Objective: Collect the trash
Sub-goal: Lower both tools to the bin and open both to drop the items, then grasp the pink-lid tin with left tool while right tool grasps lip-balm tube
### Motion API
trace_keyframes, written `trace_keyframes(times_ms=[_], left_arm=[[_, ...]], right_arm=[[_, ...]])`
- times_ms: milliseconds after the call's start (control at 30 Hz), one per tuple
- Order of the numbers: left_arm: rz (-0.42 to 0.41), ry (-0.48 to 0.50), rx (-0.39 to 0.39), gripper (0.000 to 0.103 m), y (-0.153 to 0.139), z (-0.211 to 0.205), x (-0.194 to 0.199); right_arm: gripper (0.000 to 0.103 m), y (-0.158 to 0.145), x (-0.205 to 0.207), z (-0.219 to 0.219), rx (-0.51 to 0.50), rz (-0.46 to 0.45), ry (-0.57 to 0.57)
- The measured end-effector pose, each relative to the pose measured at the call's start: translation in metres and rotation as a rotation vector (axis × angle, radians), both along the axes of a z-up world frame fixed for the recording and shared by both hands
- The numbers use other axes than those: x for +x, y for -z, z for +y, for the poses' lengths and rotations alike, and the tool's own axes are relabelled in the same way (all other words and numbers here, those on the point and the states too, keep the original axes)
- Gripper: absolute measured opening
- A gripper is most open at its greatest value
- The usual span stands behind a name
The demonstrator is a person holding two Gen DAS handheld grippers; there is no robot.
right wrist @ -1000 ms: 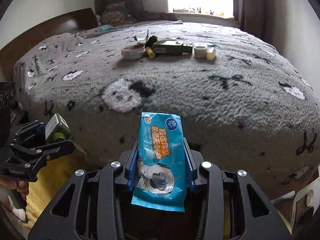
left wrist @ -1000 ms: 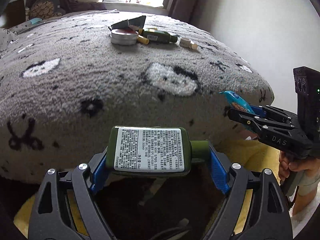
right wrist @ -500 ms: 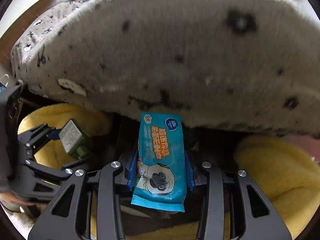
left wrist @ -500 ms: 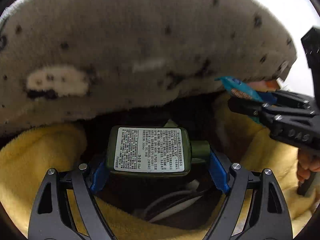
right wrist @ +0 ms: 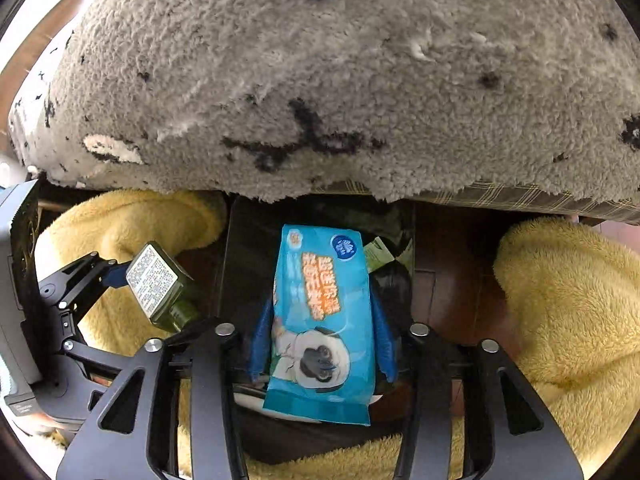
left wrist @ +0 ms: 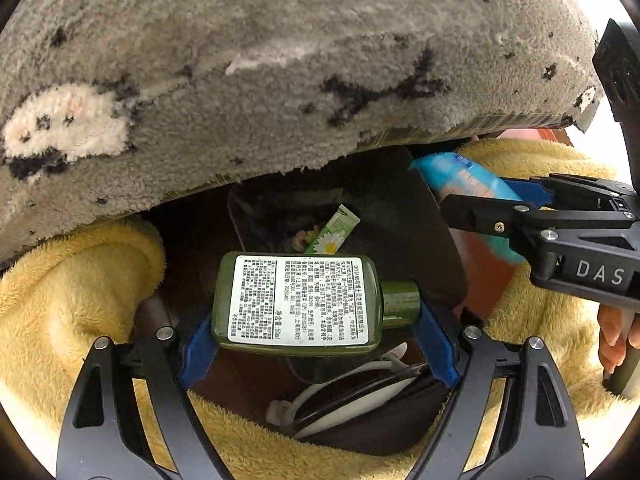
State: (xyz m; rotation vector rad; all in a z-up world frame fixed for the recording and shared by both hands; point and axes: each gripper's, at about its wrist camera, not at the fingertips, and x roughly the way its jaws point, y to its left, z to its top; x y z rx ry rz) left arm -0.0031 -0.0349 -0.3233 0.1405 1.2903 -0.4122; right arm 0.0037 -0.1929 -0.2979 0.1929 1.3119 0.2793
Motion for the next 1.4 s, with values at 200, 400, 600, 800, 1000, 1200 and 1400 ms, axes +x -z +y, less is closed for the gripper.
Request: trace_keyframes(times_ms=[200, 400, 600, 800, 1000, 1200, 1400], left_arm=[[-0.023, -0.011, 0.001, 0.095, -0.009, 0.004, 0.003], [-0.066, -0.047, -0.005, 0.095, -0.028, 0.016, 0.009], [-0.179, -0.054, -0.029, 0.095, -0.071, 0.026, 0.013], [-0.351, -0.048, -0.032, 0.095, -0.132, 0.028, 0.028], [-0.479, -0.048, -0.020, 0.095, -0.179, 0.023, 0.062], [-0.516, -0.083, -0.019, 0.095, -0.203, 0.024, 0.125], [-0.515, -0.150, 0.010, 0.095, -0.203, 0.017, 0.196]], right_arm=[[0.072, -0.008, 0.002, -0.003, -0.026, -0.037, 0.016], [0.077, -0.024, 0.003, -0.013, -0.056, -0.104, 0.040], [0.078, -0.073, 0.003, -0.030, -0.102, -0.265, 0.067], [0.082, -0.134, 0.013, -0.052, -0.162, -0.444, 0.111], [0.082, -0.176, 0.045, -0.069, -0.192, -0.552, 0.145], [0.082, -0.194, 0.105, -0.089, -0.157, -0.562, 0.209], [0.068, -0.188, 0.175, -0.097, -0.207, -0.517, 0.246]])
